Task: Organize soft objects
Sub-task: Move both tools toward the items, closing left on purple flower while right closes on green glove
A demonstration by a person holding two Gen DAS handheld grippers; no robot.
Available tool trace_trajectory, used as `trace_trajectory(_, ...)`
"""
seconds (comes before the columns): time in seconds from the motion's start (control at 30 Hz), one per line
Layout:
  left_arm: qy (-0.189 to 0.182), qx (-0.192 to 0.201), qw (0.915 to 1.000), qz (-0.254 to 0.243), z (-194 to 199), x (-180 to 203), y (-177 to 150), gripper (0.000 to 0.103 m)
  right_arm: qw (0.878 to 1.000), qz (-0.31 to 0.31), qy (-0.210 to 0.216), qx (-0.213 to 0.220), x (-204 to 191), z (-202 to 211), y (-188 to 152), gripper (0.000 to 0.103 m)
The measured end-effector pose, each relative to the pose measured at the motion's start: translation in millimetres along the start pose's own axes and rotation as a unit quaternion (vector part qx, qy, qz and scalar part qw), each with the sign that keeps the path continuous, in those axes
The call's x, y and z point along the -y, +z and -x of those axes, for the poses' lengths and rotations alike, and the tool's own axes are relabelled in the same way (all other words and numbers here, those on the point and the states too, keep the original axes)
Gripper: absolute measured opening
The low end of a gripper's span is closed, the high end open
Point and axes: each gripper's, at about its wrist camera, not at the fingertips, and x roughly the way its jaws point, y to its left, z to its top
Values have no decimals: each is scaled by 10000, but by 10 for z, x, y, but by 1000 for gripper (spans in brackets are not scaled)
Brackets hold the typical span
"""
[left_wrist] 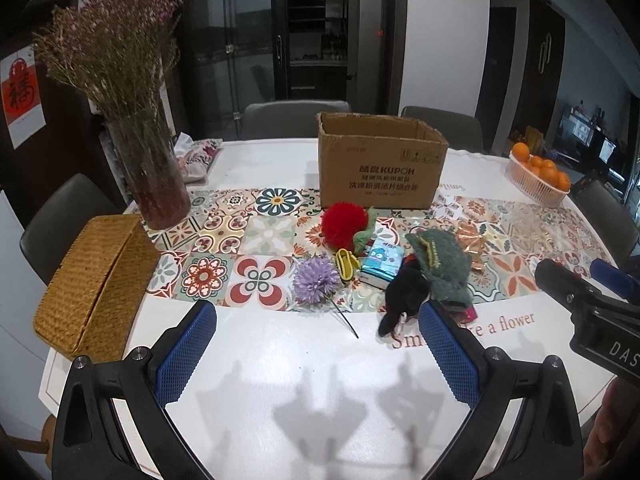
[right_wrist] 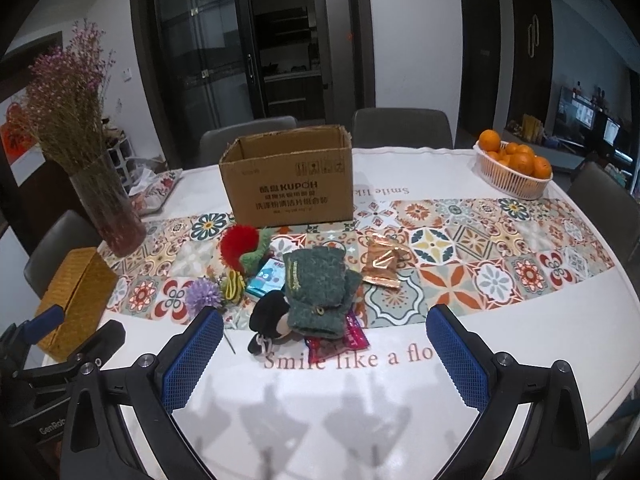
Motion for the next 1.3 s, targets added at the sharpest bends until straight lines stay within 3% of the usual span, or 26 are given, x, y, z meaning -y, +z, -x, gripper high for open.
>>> trace_trajectory(0.4, -294, -417, 9986, 104, -623, -206, 111, 101, 9992, -71, -132, -363, -131, -472, 73, 102)
trace_trajectory(0.93, -127, -653, 9970, 398, -1160, -191, 133, 95, 9940, -529, 56, -952, 36, -1192, 127, 91)
trace_trajectory(1.3, -152, -1145, 9907, 721, -1686, -228, 147, 88, 9899, -657, 7, -1256, 32, -1645, 207, 87)
